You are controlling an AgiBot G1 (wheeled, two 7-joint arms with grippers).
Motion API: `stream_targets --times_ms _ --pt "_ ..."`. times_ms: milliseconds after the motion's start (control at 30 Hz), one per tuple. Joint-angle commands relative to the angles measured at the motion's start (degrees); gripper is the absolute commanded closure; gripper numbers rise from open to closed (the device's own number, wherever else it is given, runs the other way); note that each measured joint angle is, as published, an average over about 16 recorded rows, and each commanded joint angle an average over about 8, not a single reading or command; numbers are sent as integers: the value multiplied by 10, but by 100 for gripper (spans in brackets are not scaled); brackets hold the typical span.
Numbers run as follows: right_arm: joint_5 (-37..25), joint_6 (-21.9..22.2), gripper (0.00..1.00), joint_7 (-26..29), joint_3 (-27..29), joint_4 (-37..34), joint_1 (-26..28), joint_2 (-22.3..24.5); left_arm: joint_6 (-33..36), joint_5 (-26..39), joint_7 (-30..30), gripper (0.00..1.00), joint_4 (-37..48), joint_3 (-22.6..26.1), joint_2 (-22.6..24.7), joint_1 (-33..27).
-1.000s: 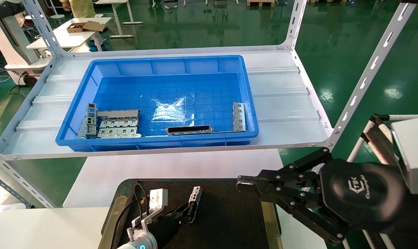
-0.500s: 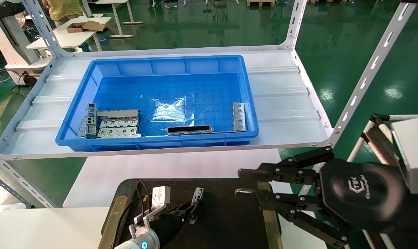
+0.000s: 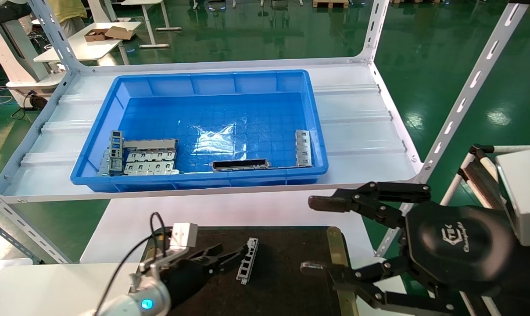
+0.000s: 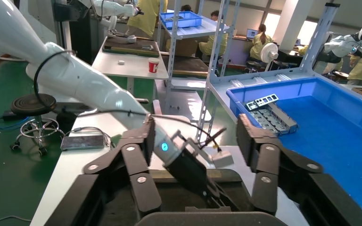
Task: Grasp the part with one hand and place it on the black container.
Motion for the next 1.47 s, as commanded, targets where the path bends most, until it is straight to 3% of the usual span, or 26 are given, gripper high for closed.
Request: stream_targets --times_ms 33,233,400,633,900,1067,1233,1467 --pt "0 0 0 0 0 0 0 0 12 9 -12 0 -22 2 -22 -2" --pt "0 0 0 0 0 0 0 0 38 23 -29 0 -88 -1 -80 -4" --pt "0 0 0 0 0 0 0 0 69 -7 8 0 -113 -7 -115 -13" --pt "0 0 0 0 -1 0 0 0 147 -119 150 0 -115 -43 -158 -22" --pt "1 0 0 0 -1 0 0 0 238 -258 366 0 -108 -121 -201 7" --pt "1 0 0 0 -1 0 0 0 286 -321 470 0 -101 -166 -220 28" --pt "1 0 0 -1 -1 0 0 0 319 -363 529 0 -95 -196 -233 40" --pt "1 1 0 -1 -1 0 0 1 337 -386 553 0 -91 -212 -240 44"
